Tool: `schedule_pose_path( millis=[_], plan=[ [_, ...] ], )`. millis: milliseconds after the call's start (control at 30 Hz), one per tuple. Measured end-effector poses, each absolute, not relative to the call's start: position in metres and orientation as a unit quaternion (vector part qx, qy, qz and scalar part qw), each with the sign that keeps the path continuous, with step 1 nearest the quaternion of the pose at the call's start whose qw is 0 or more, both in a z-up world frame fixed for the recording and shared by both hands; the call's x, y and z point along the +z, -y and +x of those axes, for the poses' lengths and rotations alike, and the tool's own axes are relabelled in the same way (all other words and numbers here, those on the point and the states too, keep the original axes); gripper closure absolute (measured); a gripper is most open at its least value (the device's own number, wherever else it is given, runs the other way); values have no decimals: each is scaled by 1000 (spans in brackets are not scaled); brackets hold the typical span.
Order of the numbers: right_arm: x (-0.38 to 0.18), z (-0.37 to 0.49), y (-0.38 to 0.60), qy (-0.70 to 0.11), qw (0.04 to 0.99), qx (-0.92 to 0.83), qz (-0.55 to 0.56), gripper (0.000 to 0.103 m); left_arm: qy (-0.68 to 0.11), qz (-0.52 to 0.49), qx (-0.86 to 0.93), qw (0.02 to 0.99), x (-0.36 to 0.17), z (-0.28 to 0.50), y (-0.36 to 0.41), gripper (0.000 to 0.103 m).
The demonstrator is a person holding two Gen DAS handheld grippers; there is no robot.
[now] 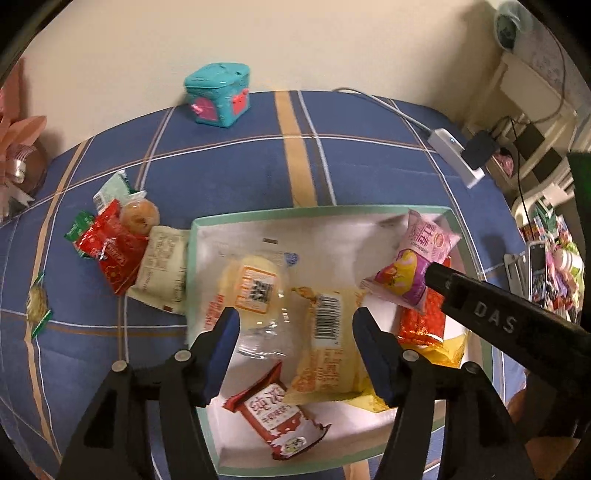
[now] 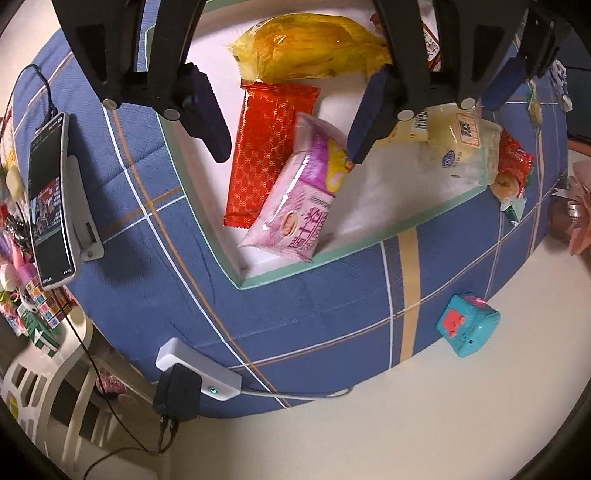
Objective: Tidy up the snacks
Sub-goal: 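Release the pink pack into the tray with the right gripper while the left releases the cream pack there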
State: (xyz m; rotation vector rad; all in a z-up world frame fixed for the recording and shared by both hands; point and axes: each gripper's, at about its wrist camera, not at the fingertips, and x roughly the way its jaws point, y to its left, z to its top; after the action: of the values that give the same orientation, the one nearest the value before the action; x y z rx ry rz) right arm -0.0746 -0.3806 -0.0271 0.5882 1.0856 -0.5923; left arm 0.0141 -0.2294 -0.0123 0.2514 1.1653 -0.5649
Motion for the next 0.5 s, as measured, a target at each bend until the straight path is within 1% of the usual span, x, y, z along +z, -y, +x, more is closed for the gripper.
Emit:
schedule_pose_path(
  millis=[100, 133, 167, 233, 300, 367, 500],
  plan=[
    [-25, -72, 377, -501, 777, -272, 267, 33, -546, 104, -249, 793, -13, 24, 219, 37],
    [-25, -69, 376, -501, 778, -272, 265, 33, -549, 99, -243, 794, -15, 29, 214, 36],
    [-25, -68, 375, -501, 778, -272, 264, 33, -551, 94, -237, 795, -16, 34, 209, 30],
    [-25, -67, 373, -499, 779, -273, 263, 33, -556, 78, -211, 800, -21, 46, 192, 23],
    [-26, -63, 369, -498, 780, -273, 263, 29, -560, 66, -179, 806, -24, 56, 173, 22],
    [-27, -56, 361, -500, 784, -264, 258, 24, -564, 49, -146, 811, -28, 69, 147, 17],
    [-27, -42, 339, -503, 791, -245, 248, 21, -570, 20, -93, 816, -37, 85, 105, 16]
  ],
)
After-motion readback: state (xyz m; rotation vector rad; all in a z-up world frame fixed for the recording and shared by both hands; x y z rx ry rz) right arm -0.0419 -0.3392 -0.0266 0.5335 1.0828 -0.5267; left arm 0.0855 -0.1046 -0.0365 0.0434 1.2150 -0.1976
